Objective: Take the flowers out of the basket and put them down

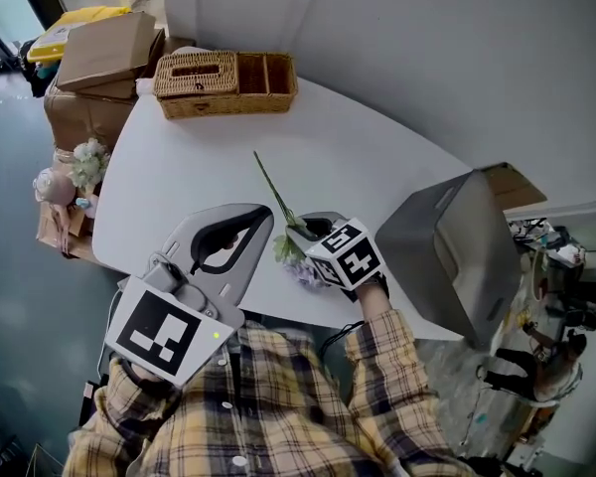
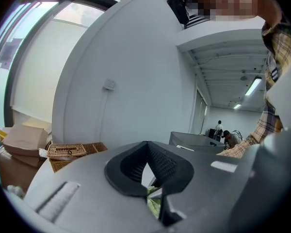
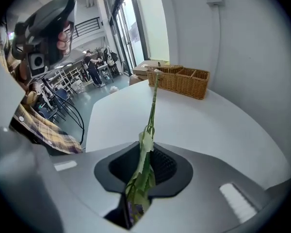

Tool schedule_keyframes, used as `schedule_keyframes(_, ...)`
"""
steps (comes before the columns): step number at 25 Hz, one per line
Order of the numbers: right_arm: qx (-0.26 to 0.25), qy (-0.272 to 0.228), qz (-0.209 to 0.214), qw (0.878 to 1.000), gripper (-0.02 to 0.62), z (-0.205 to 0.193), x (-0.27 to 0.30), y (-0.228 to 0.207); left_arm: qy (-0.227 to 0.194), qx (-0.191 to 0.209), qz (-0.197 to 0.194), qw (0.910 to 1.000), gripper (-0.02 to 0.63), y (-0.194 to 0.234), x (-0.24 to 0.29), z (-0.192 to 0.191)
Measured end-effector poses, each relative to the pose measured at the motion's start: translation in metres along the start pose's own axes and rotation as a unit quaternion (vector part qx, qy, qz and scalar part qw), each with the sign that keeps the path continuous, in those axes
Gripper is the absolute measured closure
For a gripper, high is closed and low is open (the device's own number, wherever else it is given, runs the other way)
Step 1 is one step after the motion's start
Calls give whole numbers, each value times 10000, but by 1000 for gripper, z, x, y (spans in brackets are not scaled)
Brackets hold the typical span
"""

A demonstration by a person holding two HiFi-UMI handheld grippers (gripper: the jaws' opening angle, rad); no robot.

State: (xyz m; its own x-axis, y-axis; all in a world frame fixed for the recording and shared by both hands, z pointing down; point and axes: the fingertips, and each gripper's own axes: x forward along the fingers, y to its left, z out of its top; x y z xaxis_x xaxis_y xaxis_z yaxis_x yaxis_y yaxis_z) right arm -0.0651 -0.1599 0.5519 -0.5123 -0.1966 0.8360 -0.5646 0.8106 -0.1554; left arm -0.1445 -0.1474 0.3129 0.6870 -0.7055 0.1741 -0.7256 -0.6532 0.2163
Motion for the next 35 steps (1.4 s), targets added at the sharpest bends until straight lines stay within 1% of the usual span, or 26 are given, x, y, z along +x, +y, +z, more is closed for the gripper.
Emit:
schedule_keyframes(9, 45, 298, 128, 9995, 505, -1, 35, -5, 17, -90, 216, 9997, 594, 20, -9, -3)
schedule_keyframes(16, 50, 515, 229, 9984, 497, -7, 49, -9, 62, -139, 368, 9992, 594, 24, -13, -6)
schedule_keyframes(20, 87, 577, 316, 9978, 472, -8, 57, -7, 51, -145, 423, 9990, 594, 29, -17, -8)
schedule_keyframes(26, 76, 419, 290, 9987, 438, -2, 48, -6, 28, -114, 414, 9991, 594, 25, -16, -6)
schedule_keyframes(30, 158, 187, 256, 9994, 431, 6, 38, -7, 27, -102, 385, 9992, 594, 19, -13, -5)
schedule_keyframes(35, 144, -102, 199, 9996, 428, 16, 21, -8, -5, -64, 371, 9993, 594, 10, -8, 0)
